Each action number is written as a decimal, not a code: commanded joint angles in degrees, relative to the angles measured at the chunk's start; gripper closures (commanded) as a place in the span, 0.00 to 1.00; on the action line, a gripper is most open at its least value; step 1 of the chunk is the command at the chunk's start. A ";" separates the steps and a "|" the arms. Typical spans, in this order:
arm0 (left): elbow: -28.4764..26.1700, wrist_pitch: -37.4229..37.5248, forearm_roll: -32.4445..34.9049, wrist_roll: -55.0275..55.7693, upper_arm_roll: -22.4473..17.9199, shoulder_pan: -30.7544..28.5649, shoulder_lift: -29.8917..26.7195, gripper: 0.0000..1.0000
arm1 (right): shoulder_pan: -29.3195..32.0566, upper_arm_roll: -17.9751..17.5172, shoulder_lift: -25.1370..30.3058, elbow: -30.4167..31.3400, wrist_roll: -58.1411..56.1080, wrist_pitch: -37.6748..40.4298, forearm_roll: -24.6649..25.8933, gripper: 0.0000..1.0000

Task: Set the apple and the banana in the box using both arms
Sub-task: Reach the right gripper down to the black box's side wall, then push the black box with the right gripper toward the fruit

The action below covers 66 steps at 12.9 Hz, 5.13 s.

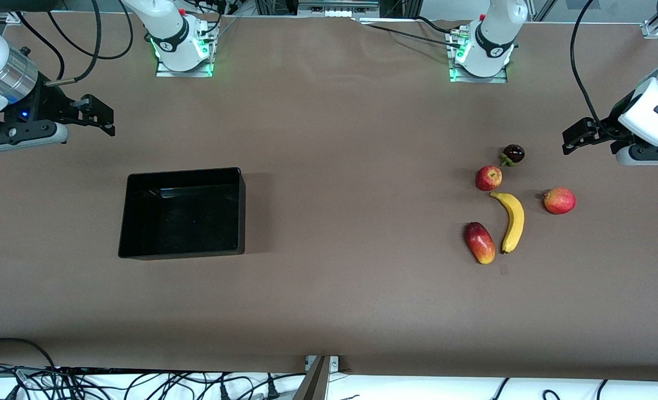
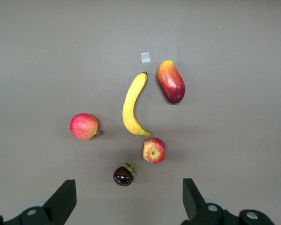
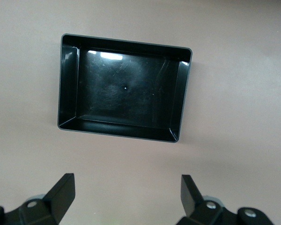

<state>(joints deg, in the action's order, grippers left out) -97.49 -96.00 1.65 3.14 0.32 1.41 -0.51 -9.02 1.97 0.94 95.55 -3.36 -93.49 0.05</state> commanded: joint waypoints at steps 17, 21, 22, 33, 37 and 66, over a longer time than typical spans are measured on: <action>0.11 0.90 -0.94 0.56 0.03 0.09 -0.72 0.00 | 0.06 0.49 -4.10 0.15 0.37 -0.46 1.08 0.00; 0.11 0.90 -0.94 0.56 0.03 0.09 -0.72 0.00 | 0.23 1.54 -8.14 7.52 0.81 -10.54 3.63 0.00; 0.11 0.90 -0.94 0.56 0.03 0.09 -0.80 0.00 | 0.23 2.59 -9.72 9.02 0.90 -13.53 3.64 0.00; 0.11 0.90 -0.94 0.56 0.03 0.09 -0.72 0.00 | 2.34 7.61 -24.41 17.91 0.28 -38.42 1.71 0.03; 0.11 0.90 -0.94 0.56 0.03 0.09 -0.72 0.00 | 2.43 7.61 -25.38 18.18 -0.07 -38.88 -0.49 0.51; -0.33 8.46 -0.77 -0.32 1.35 0.26 2.17 0.00 | -32.02 -2.41 -44.63 -16.63 40.81 -33.51 -12.54 1.00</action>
<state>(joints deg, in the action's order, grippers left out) -97.72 -89.08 1.65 3.09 0.62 1.50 -0.04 -40.91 -0.89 -42.93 81.10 38.41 -126.71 -11.25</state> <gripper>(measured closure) 0.000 0.947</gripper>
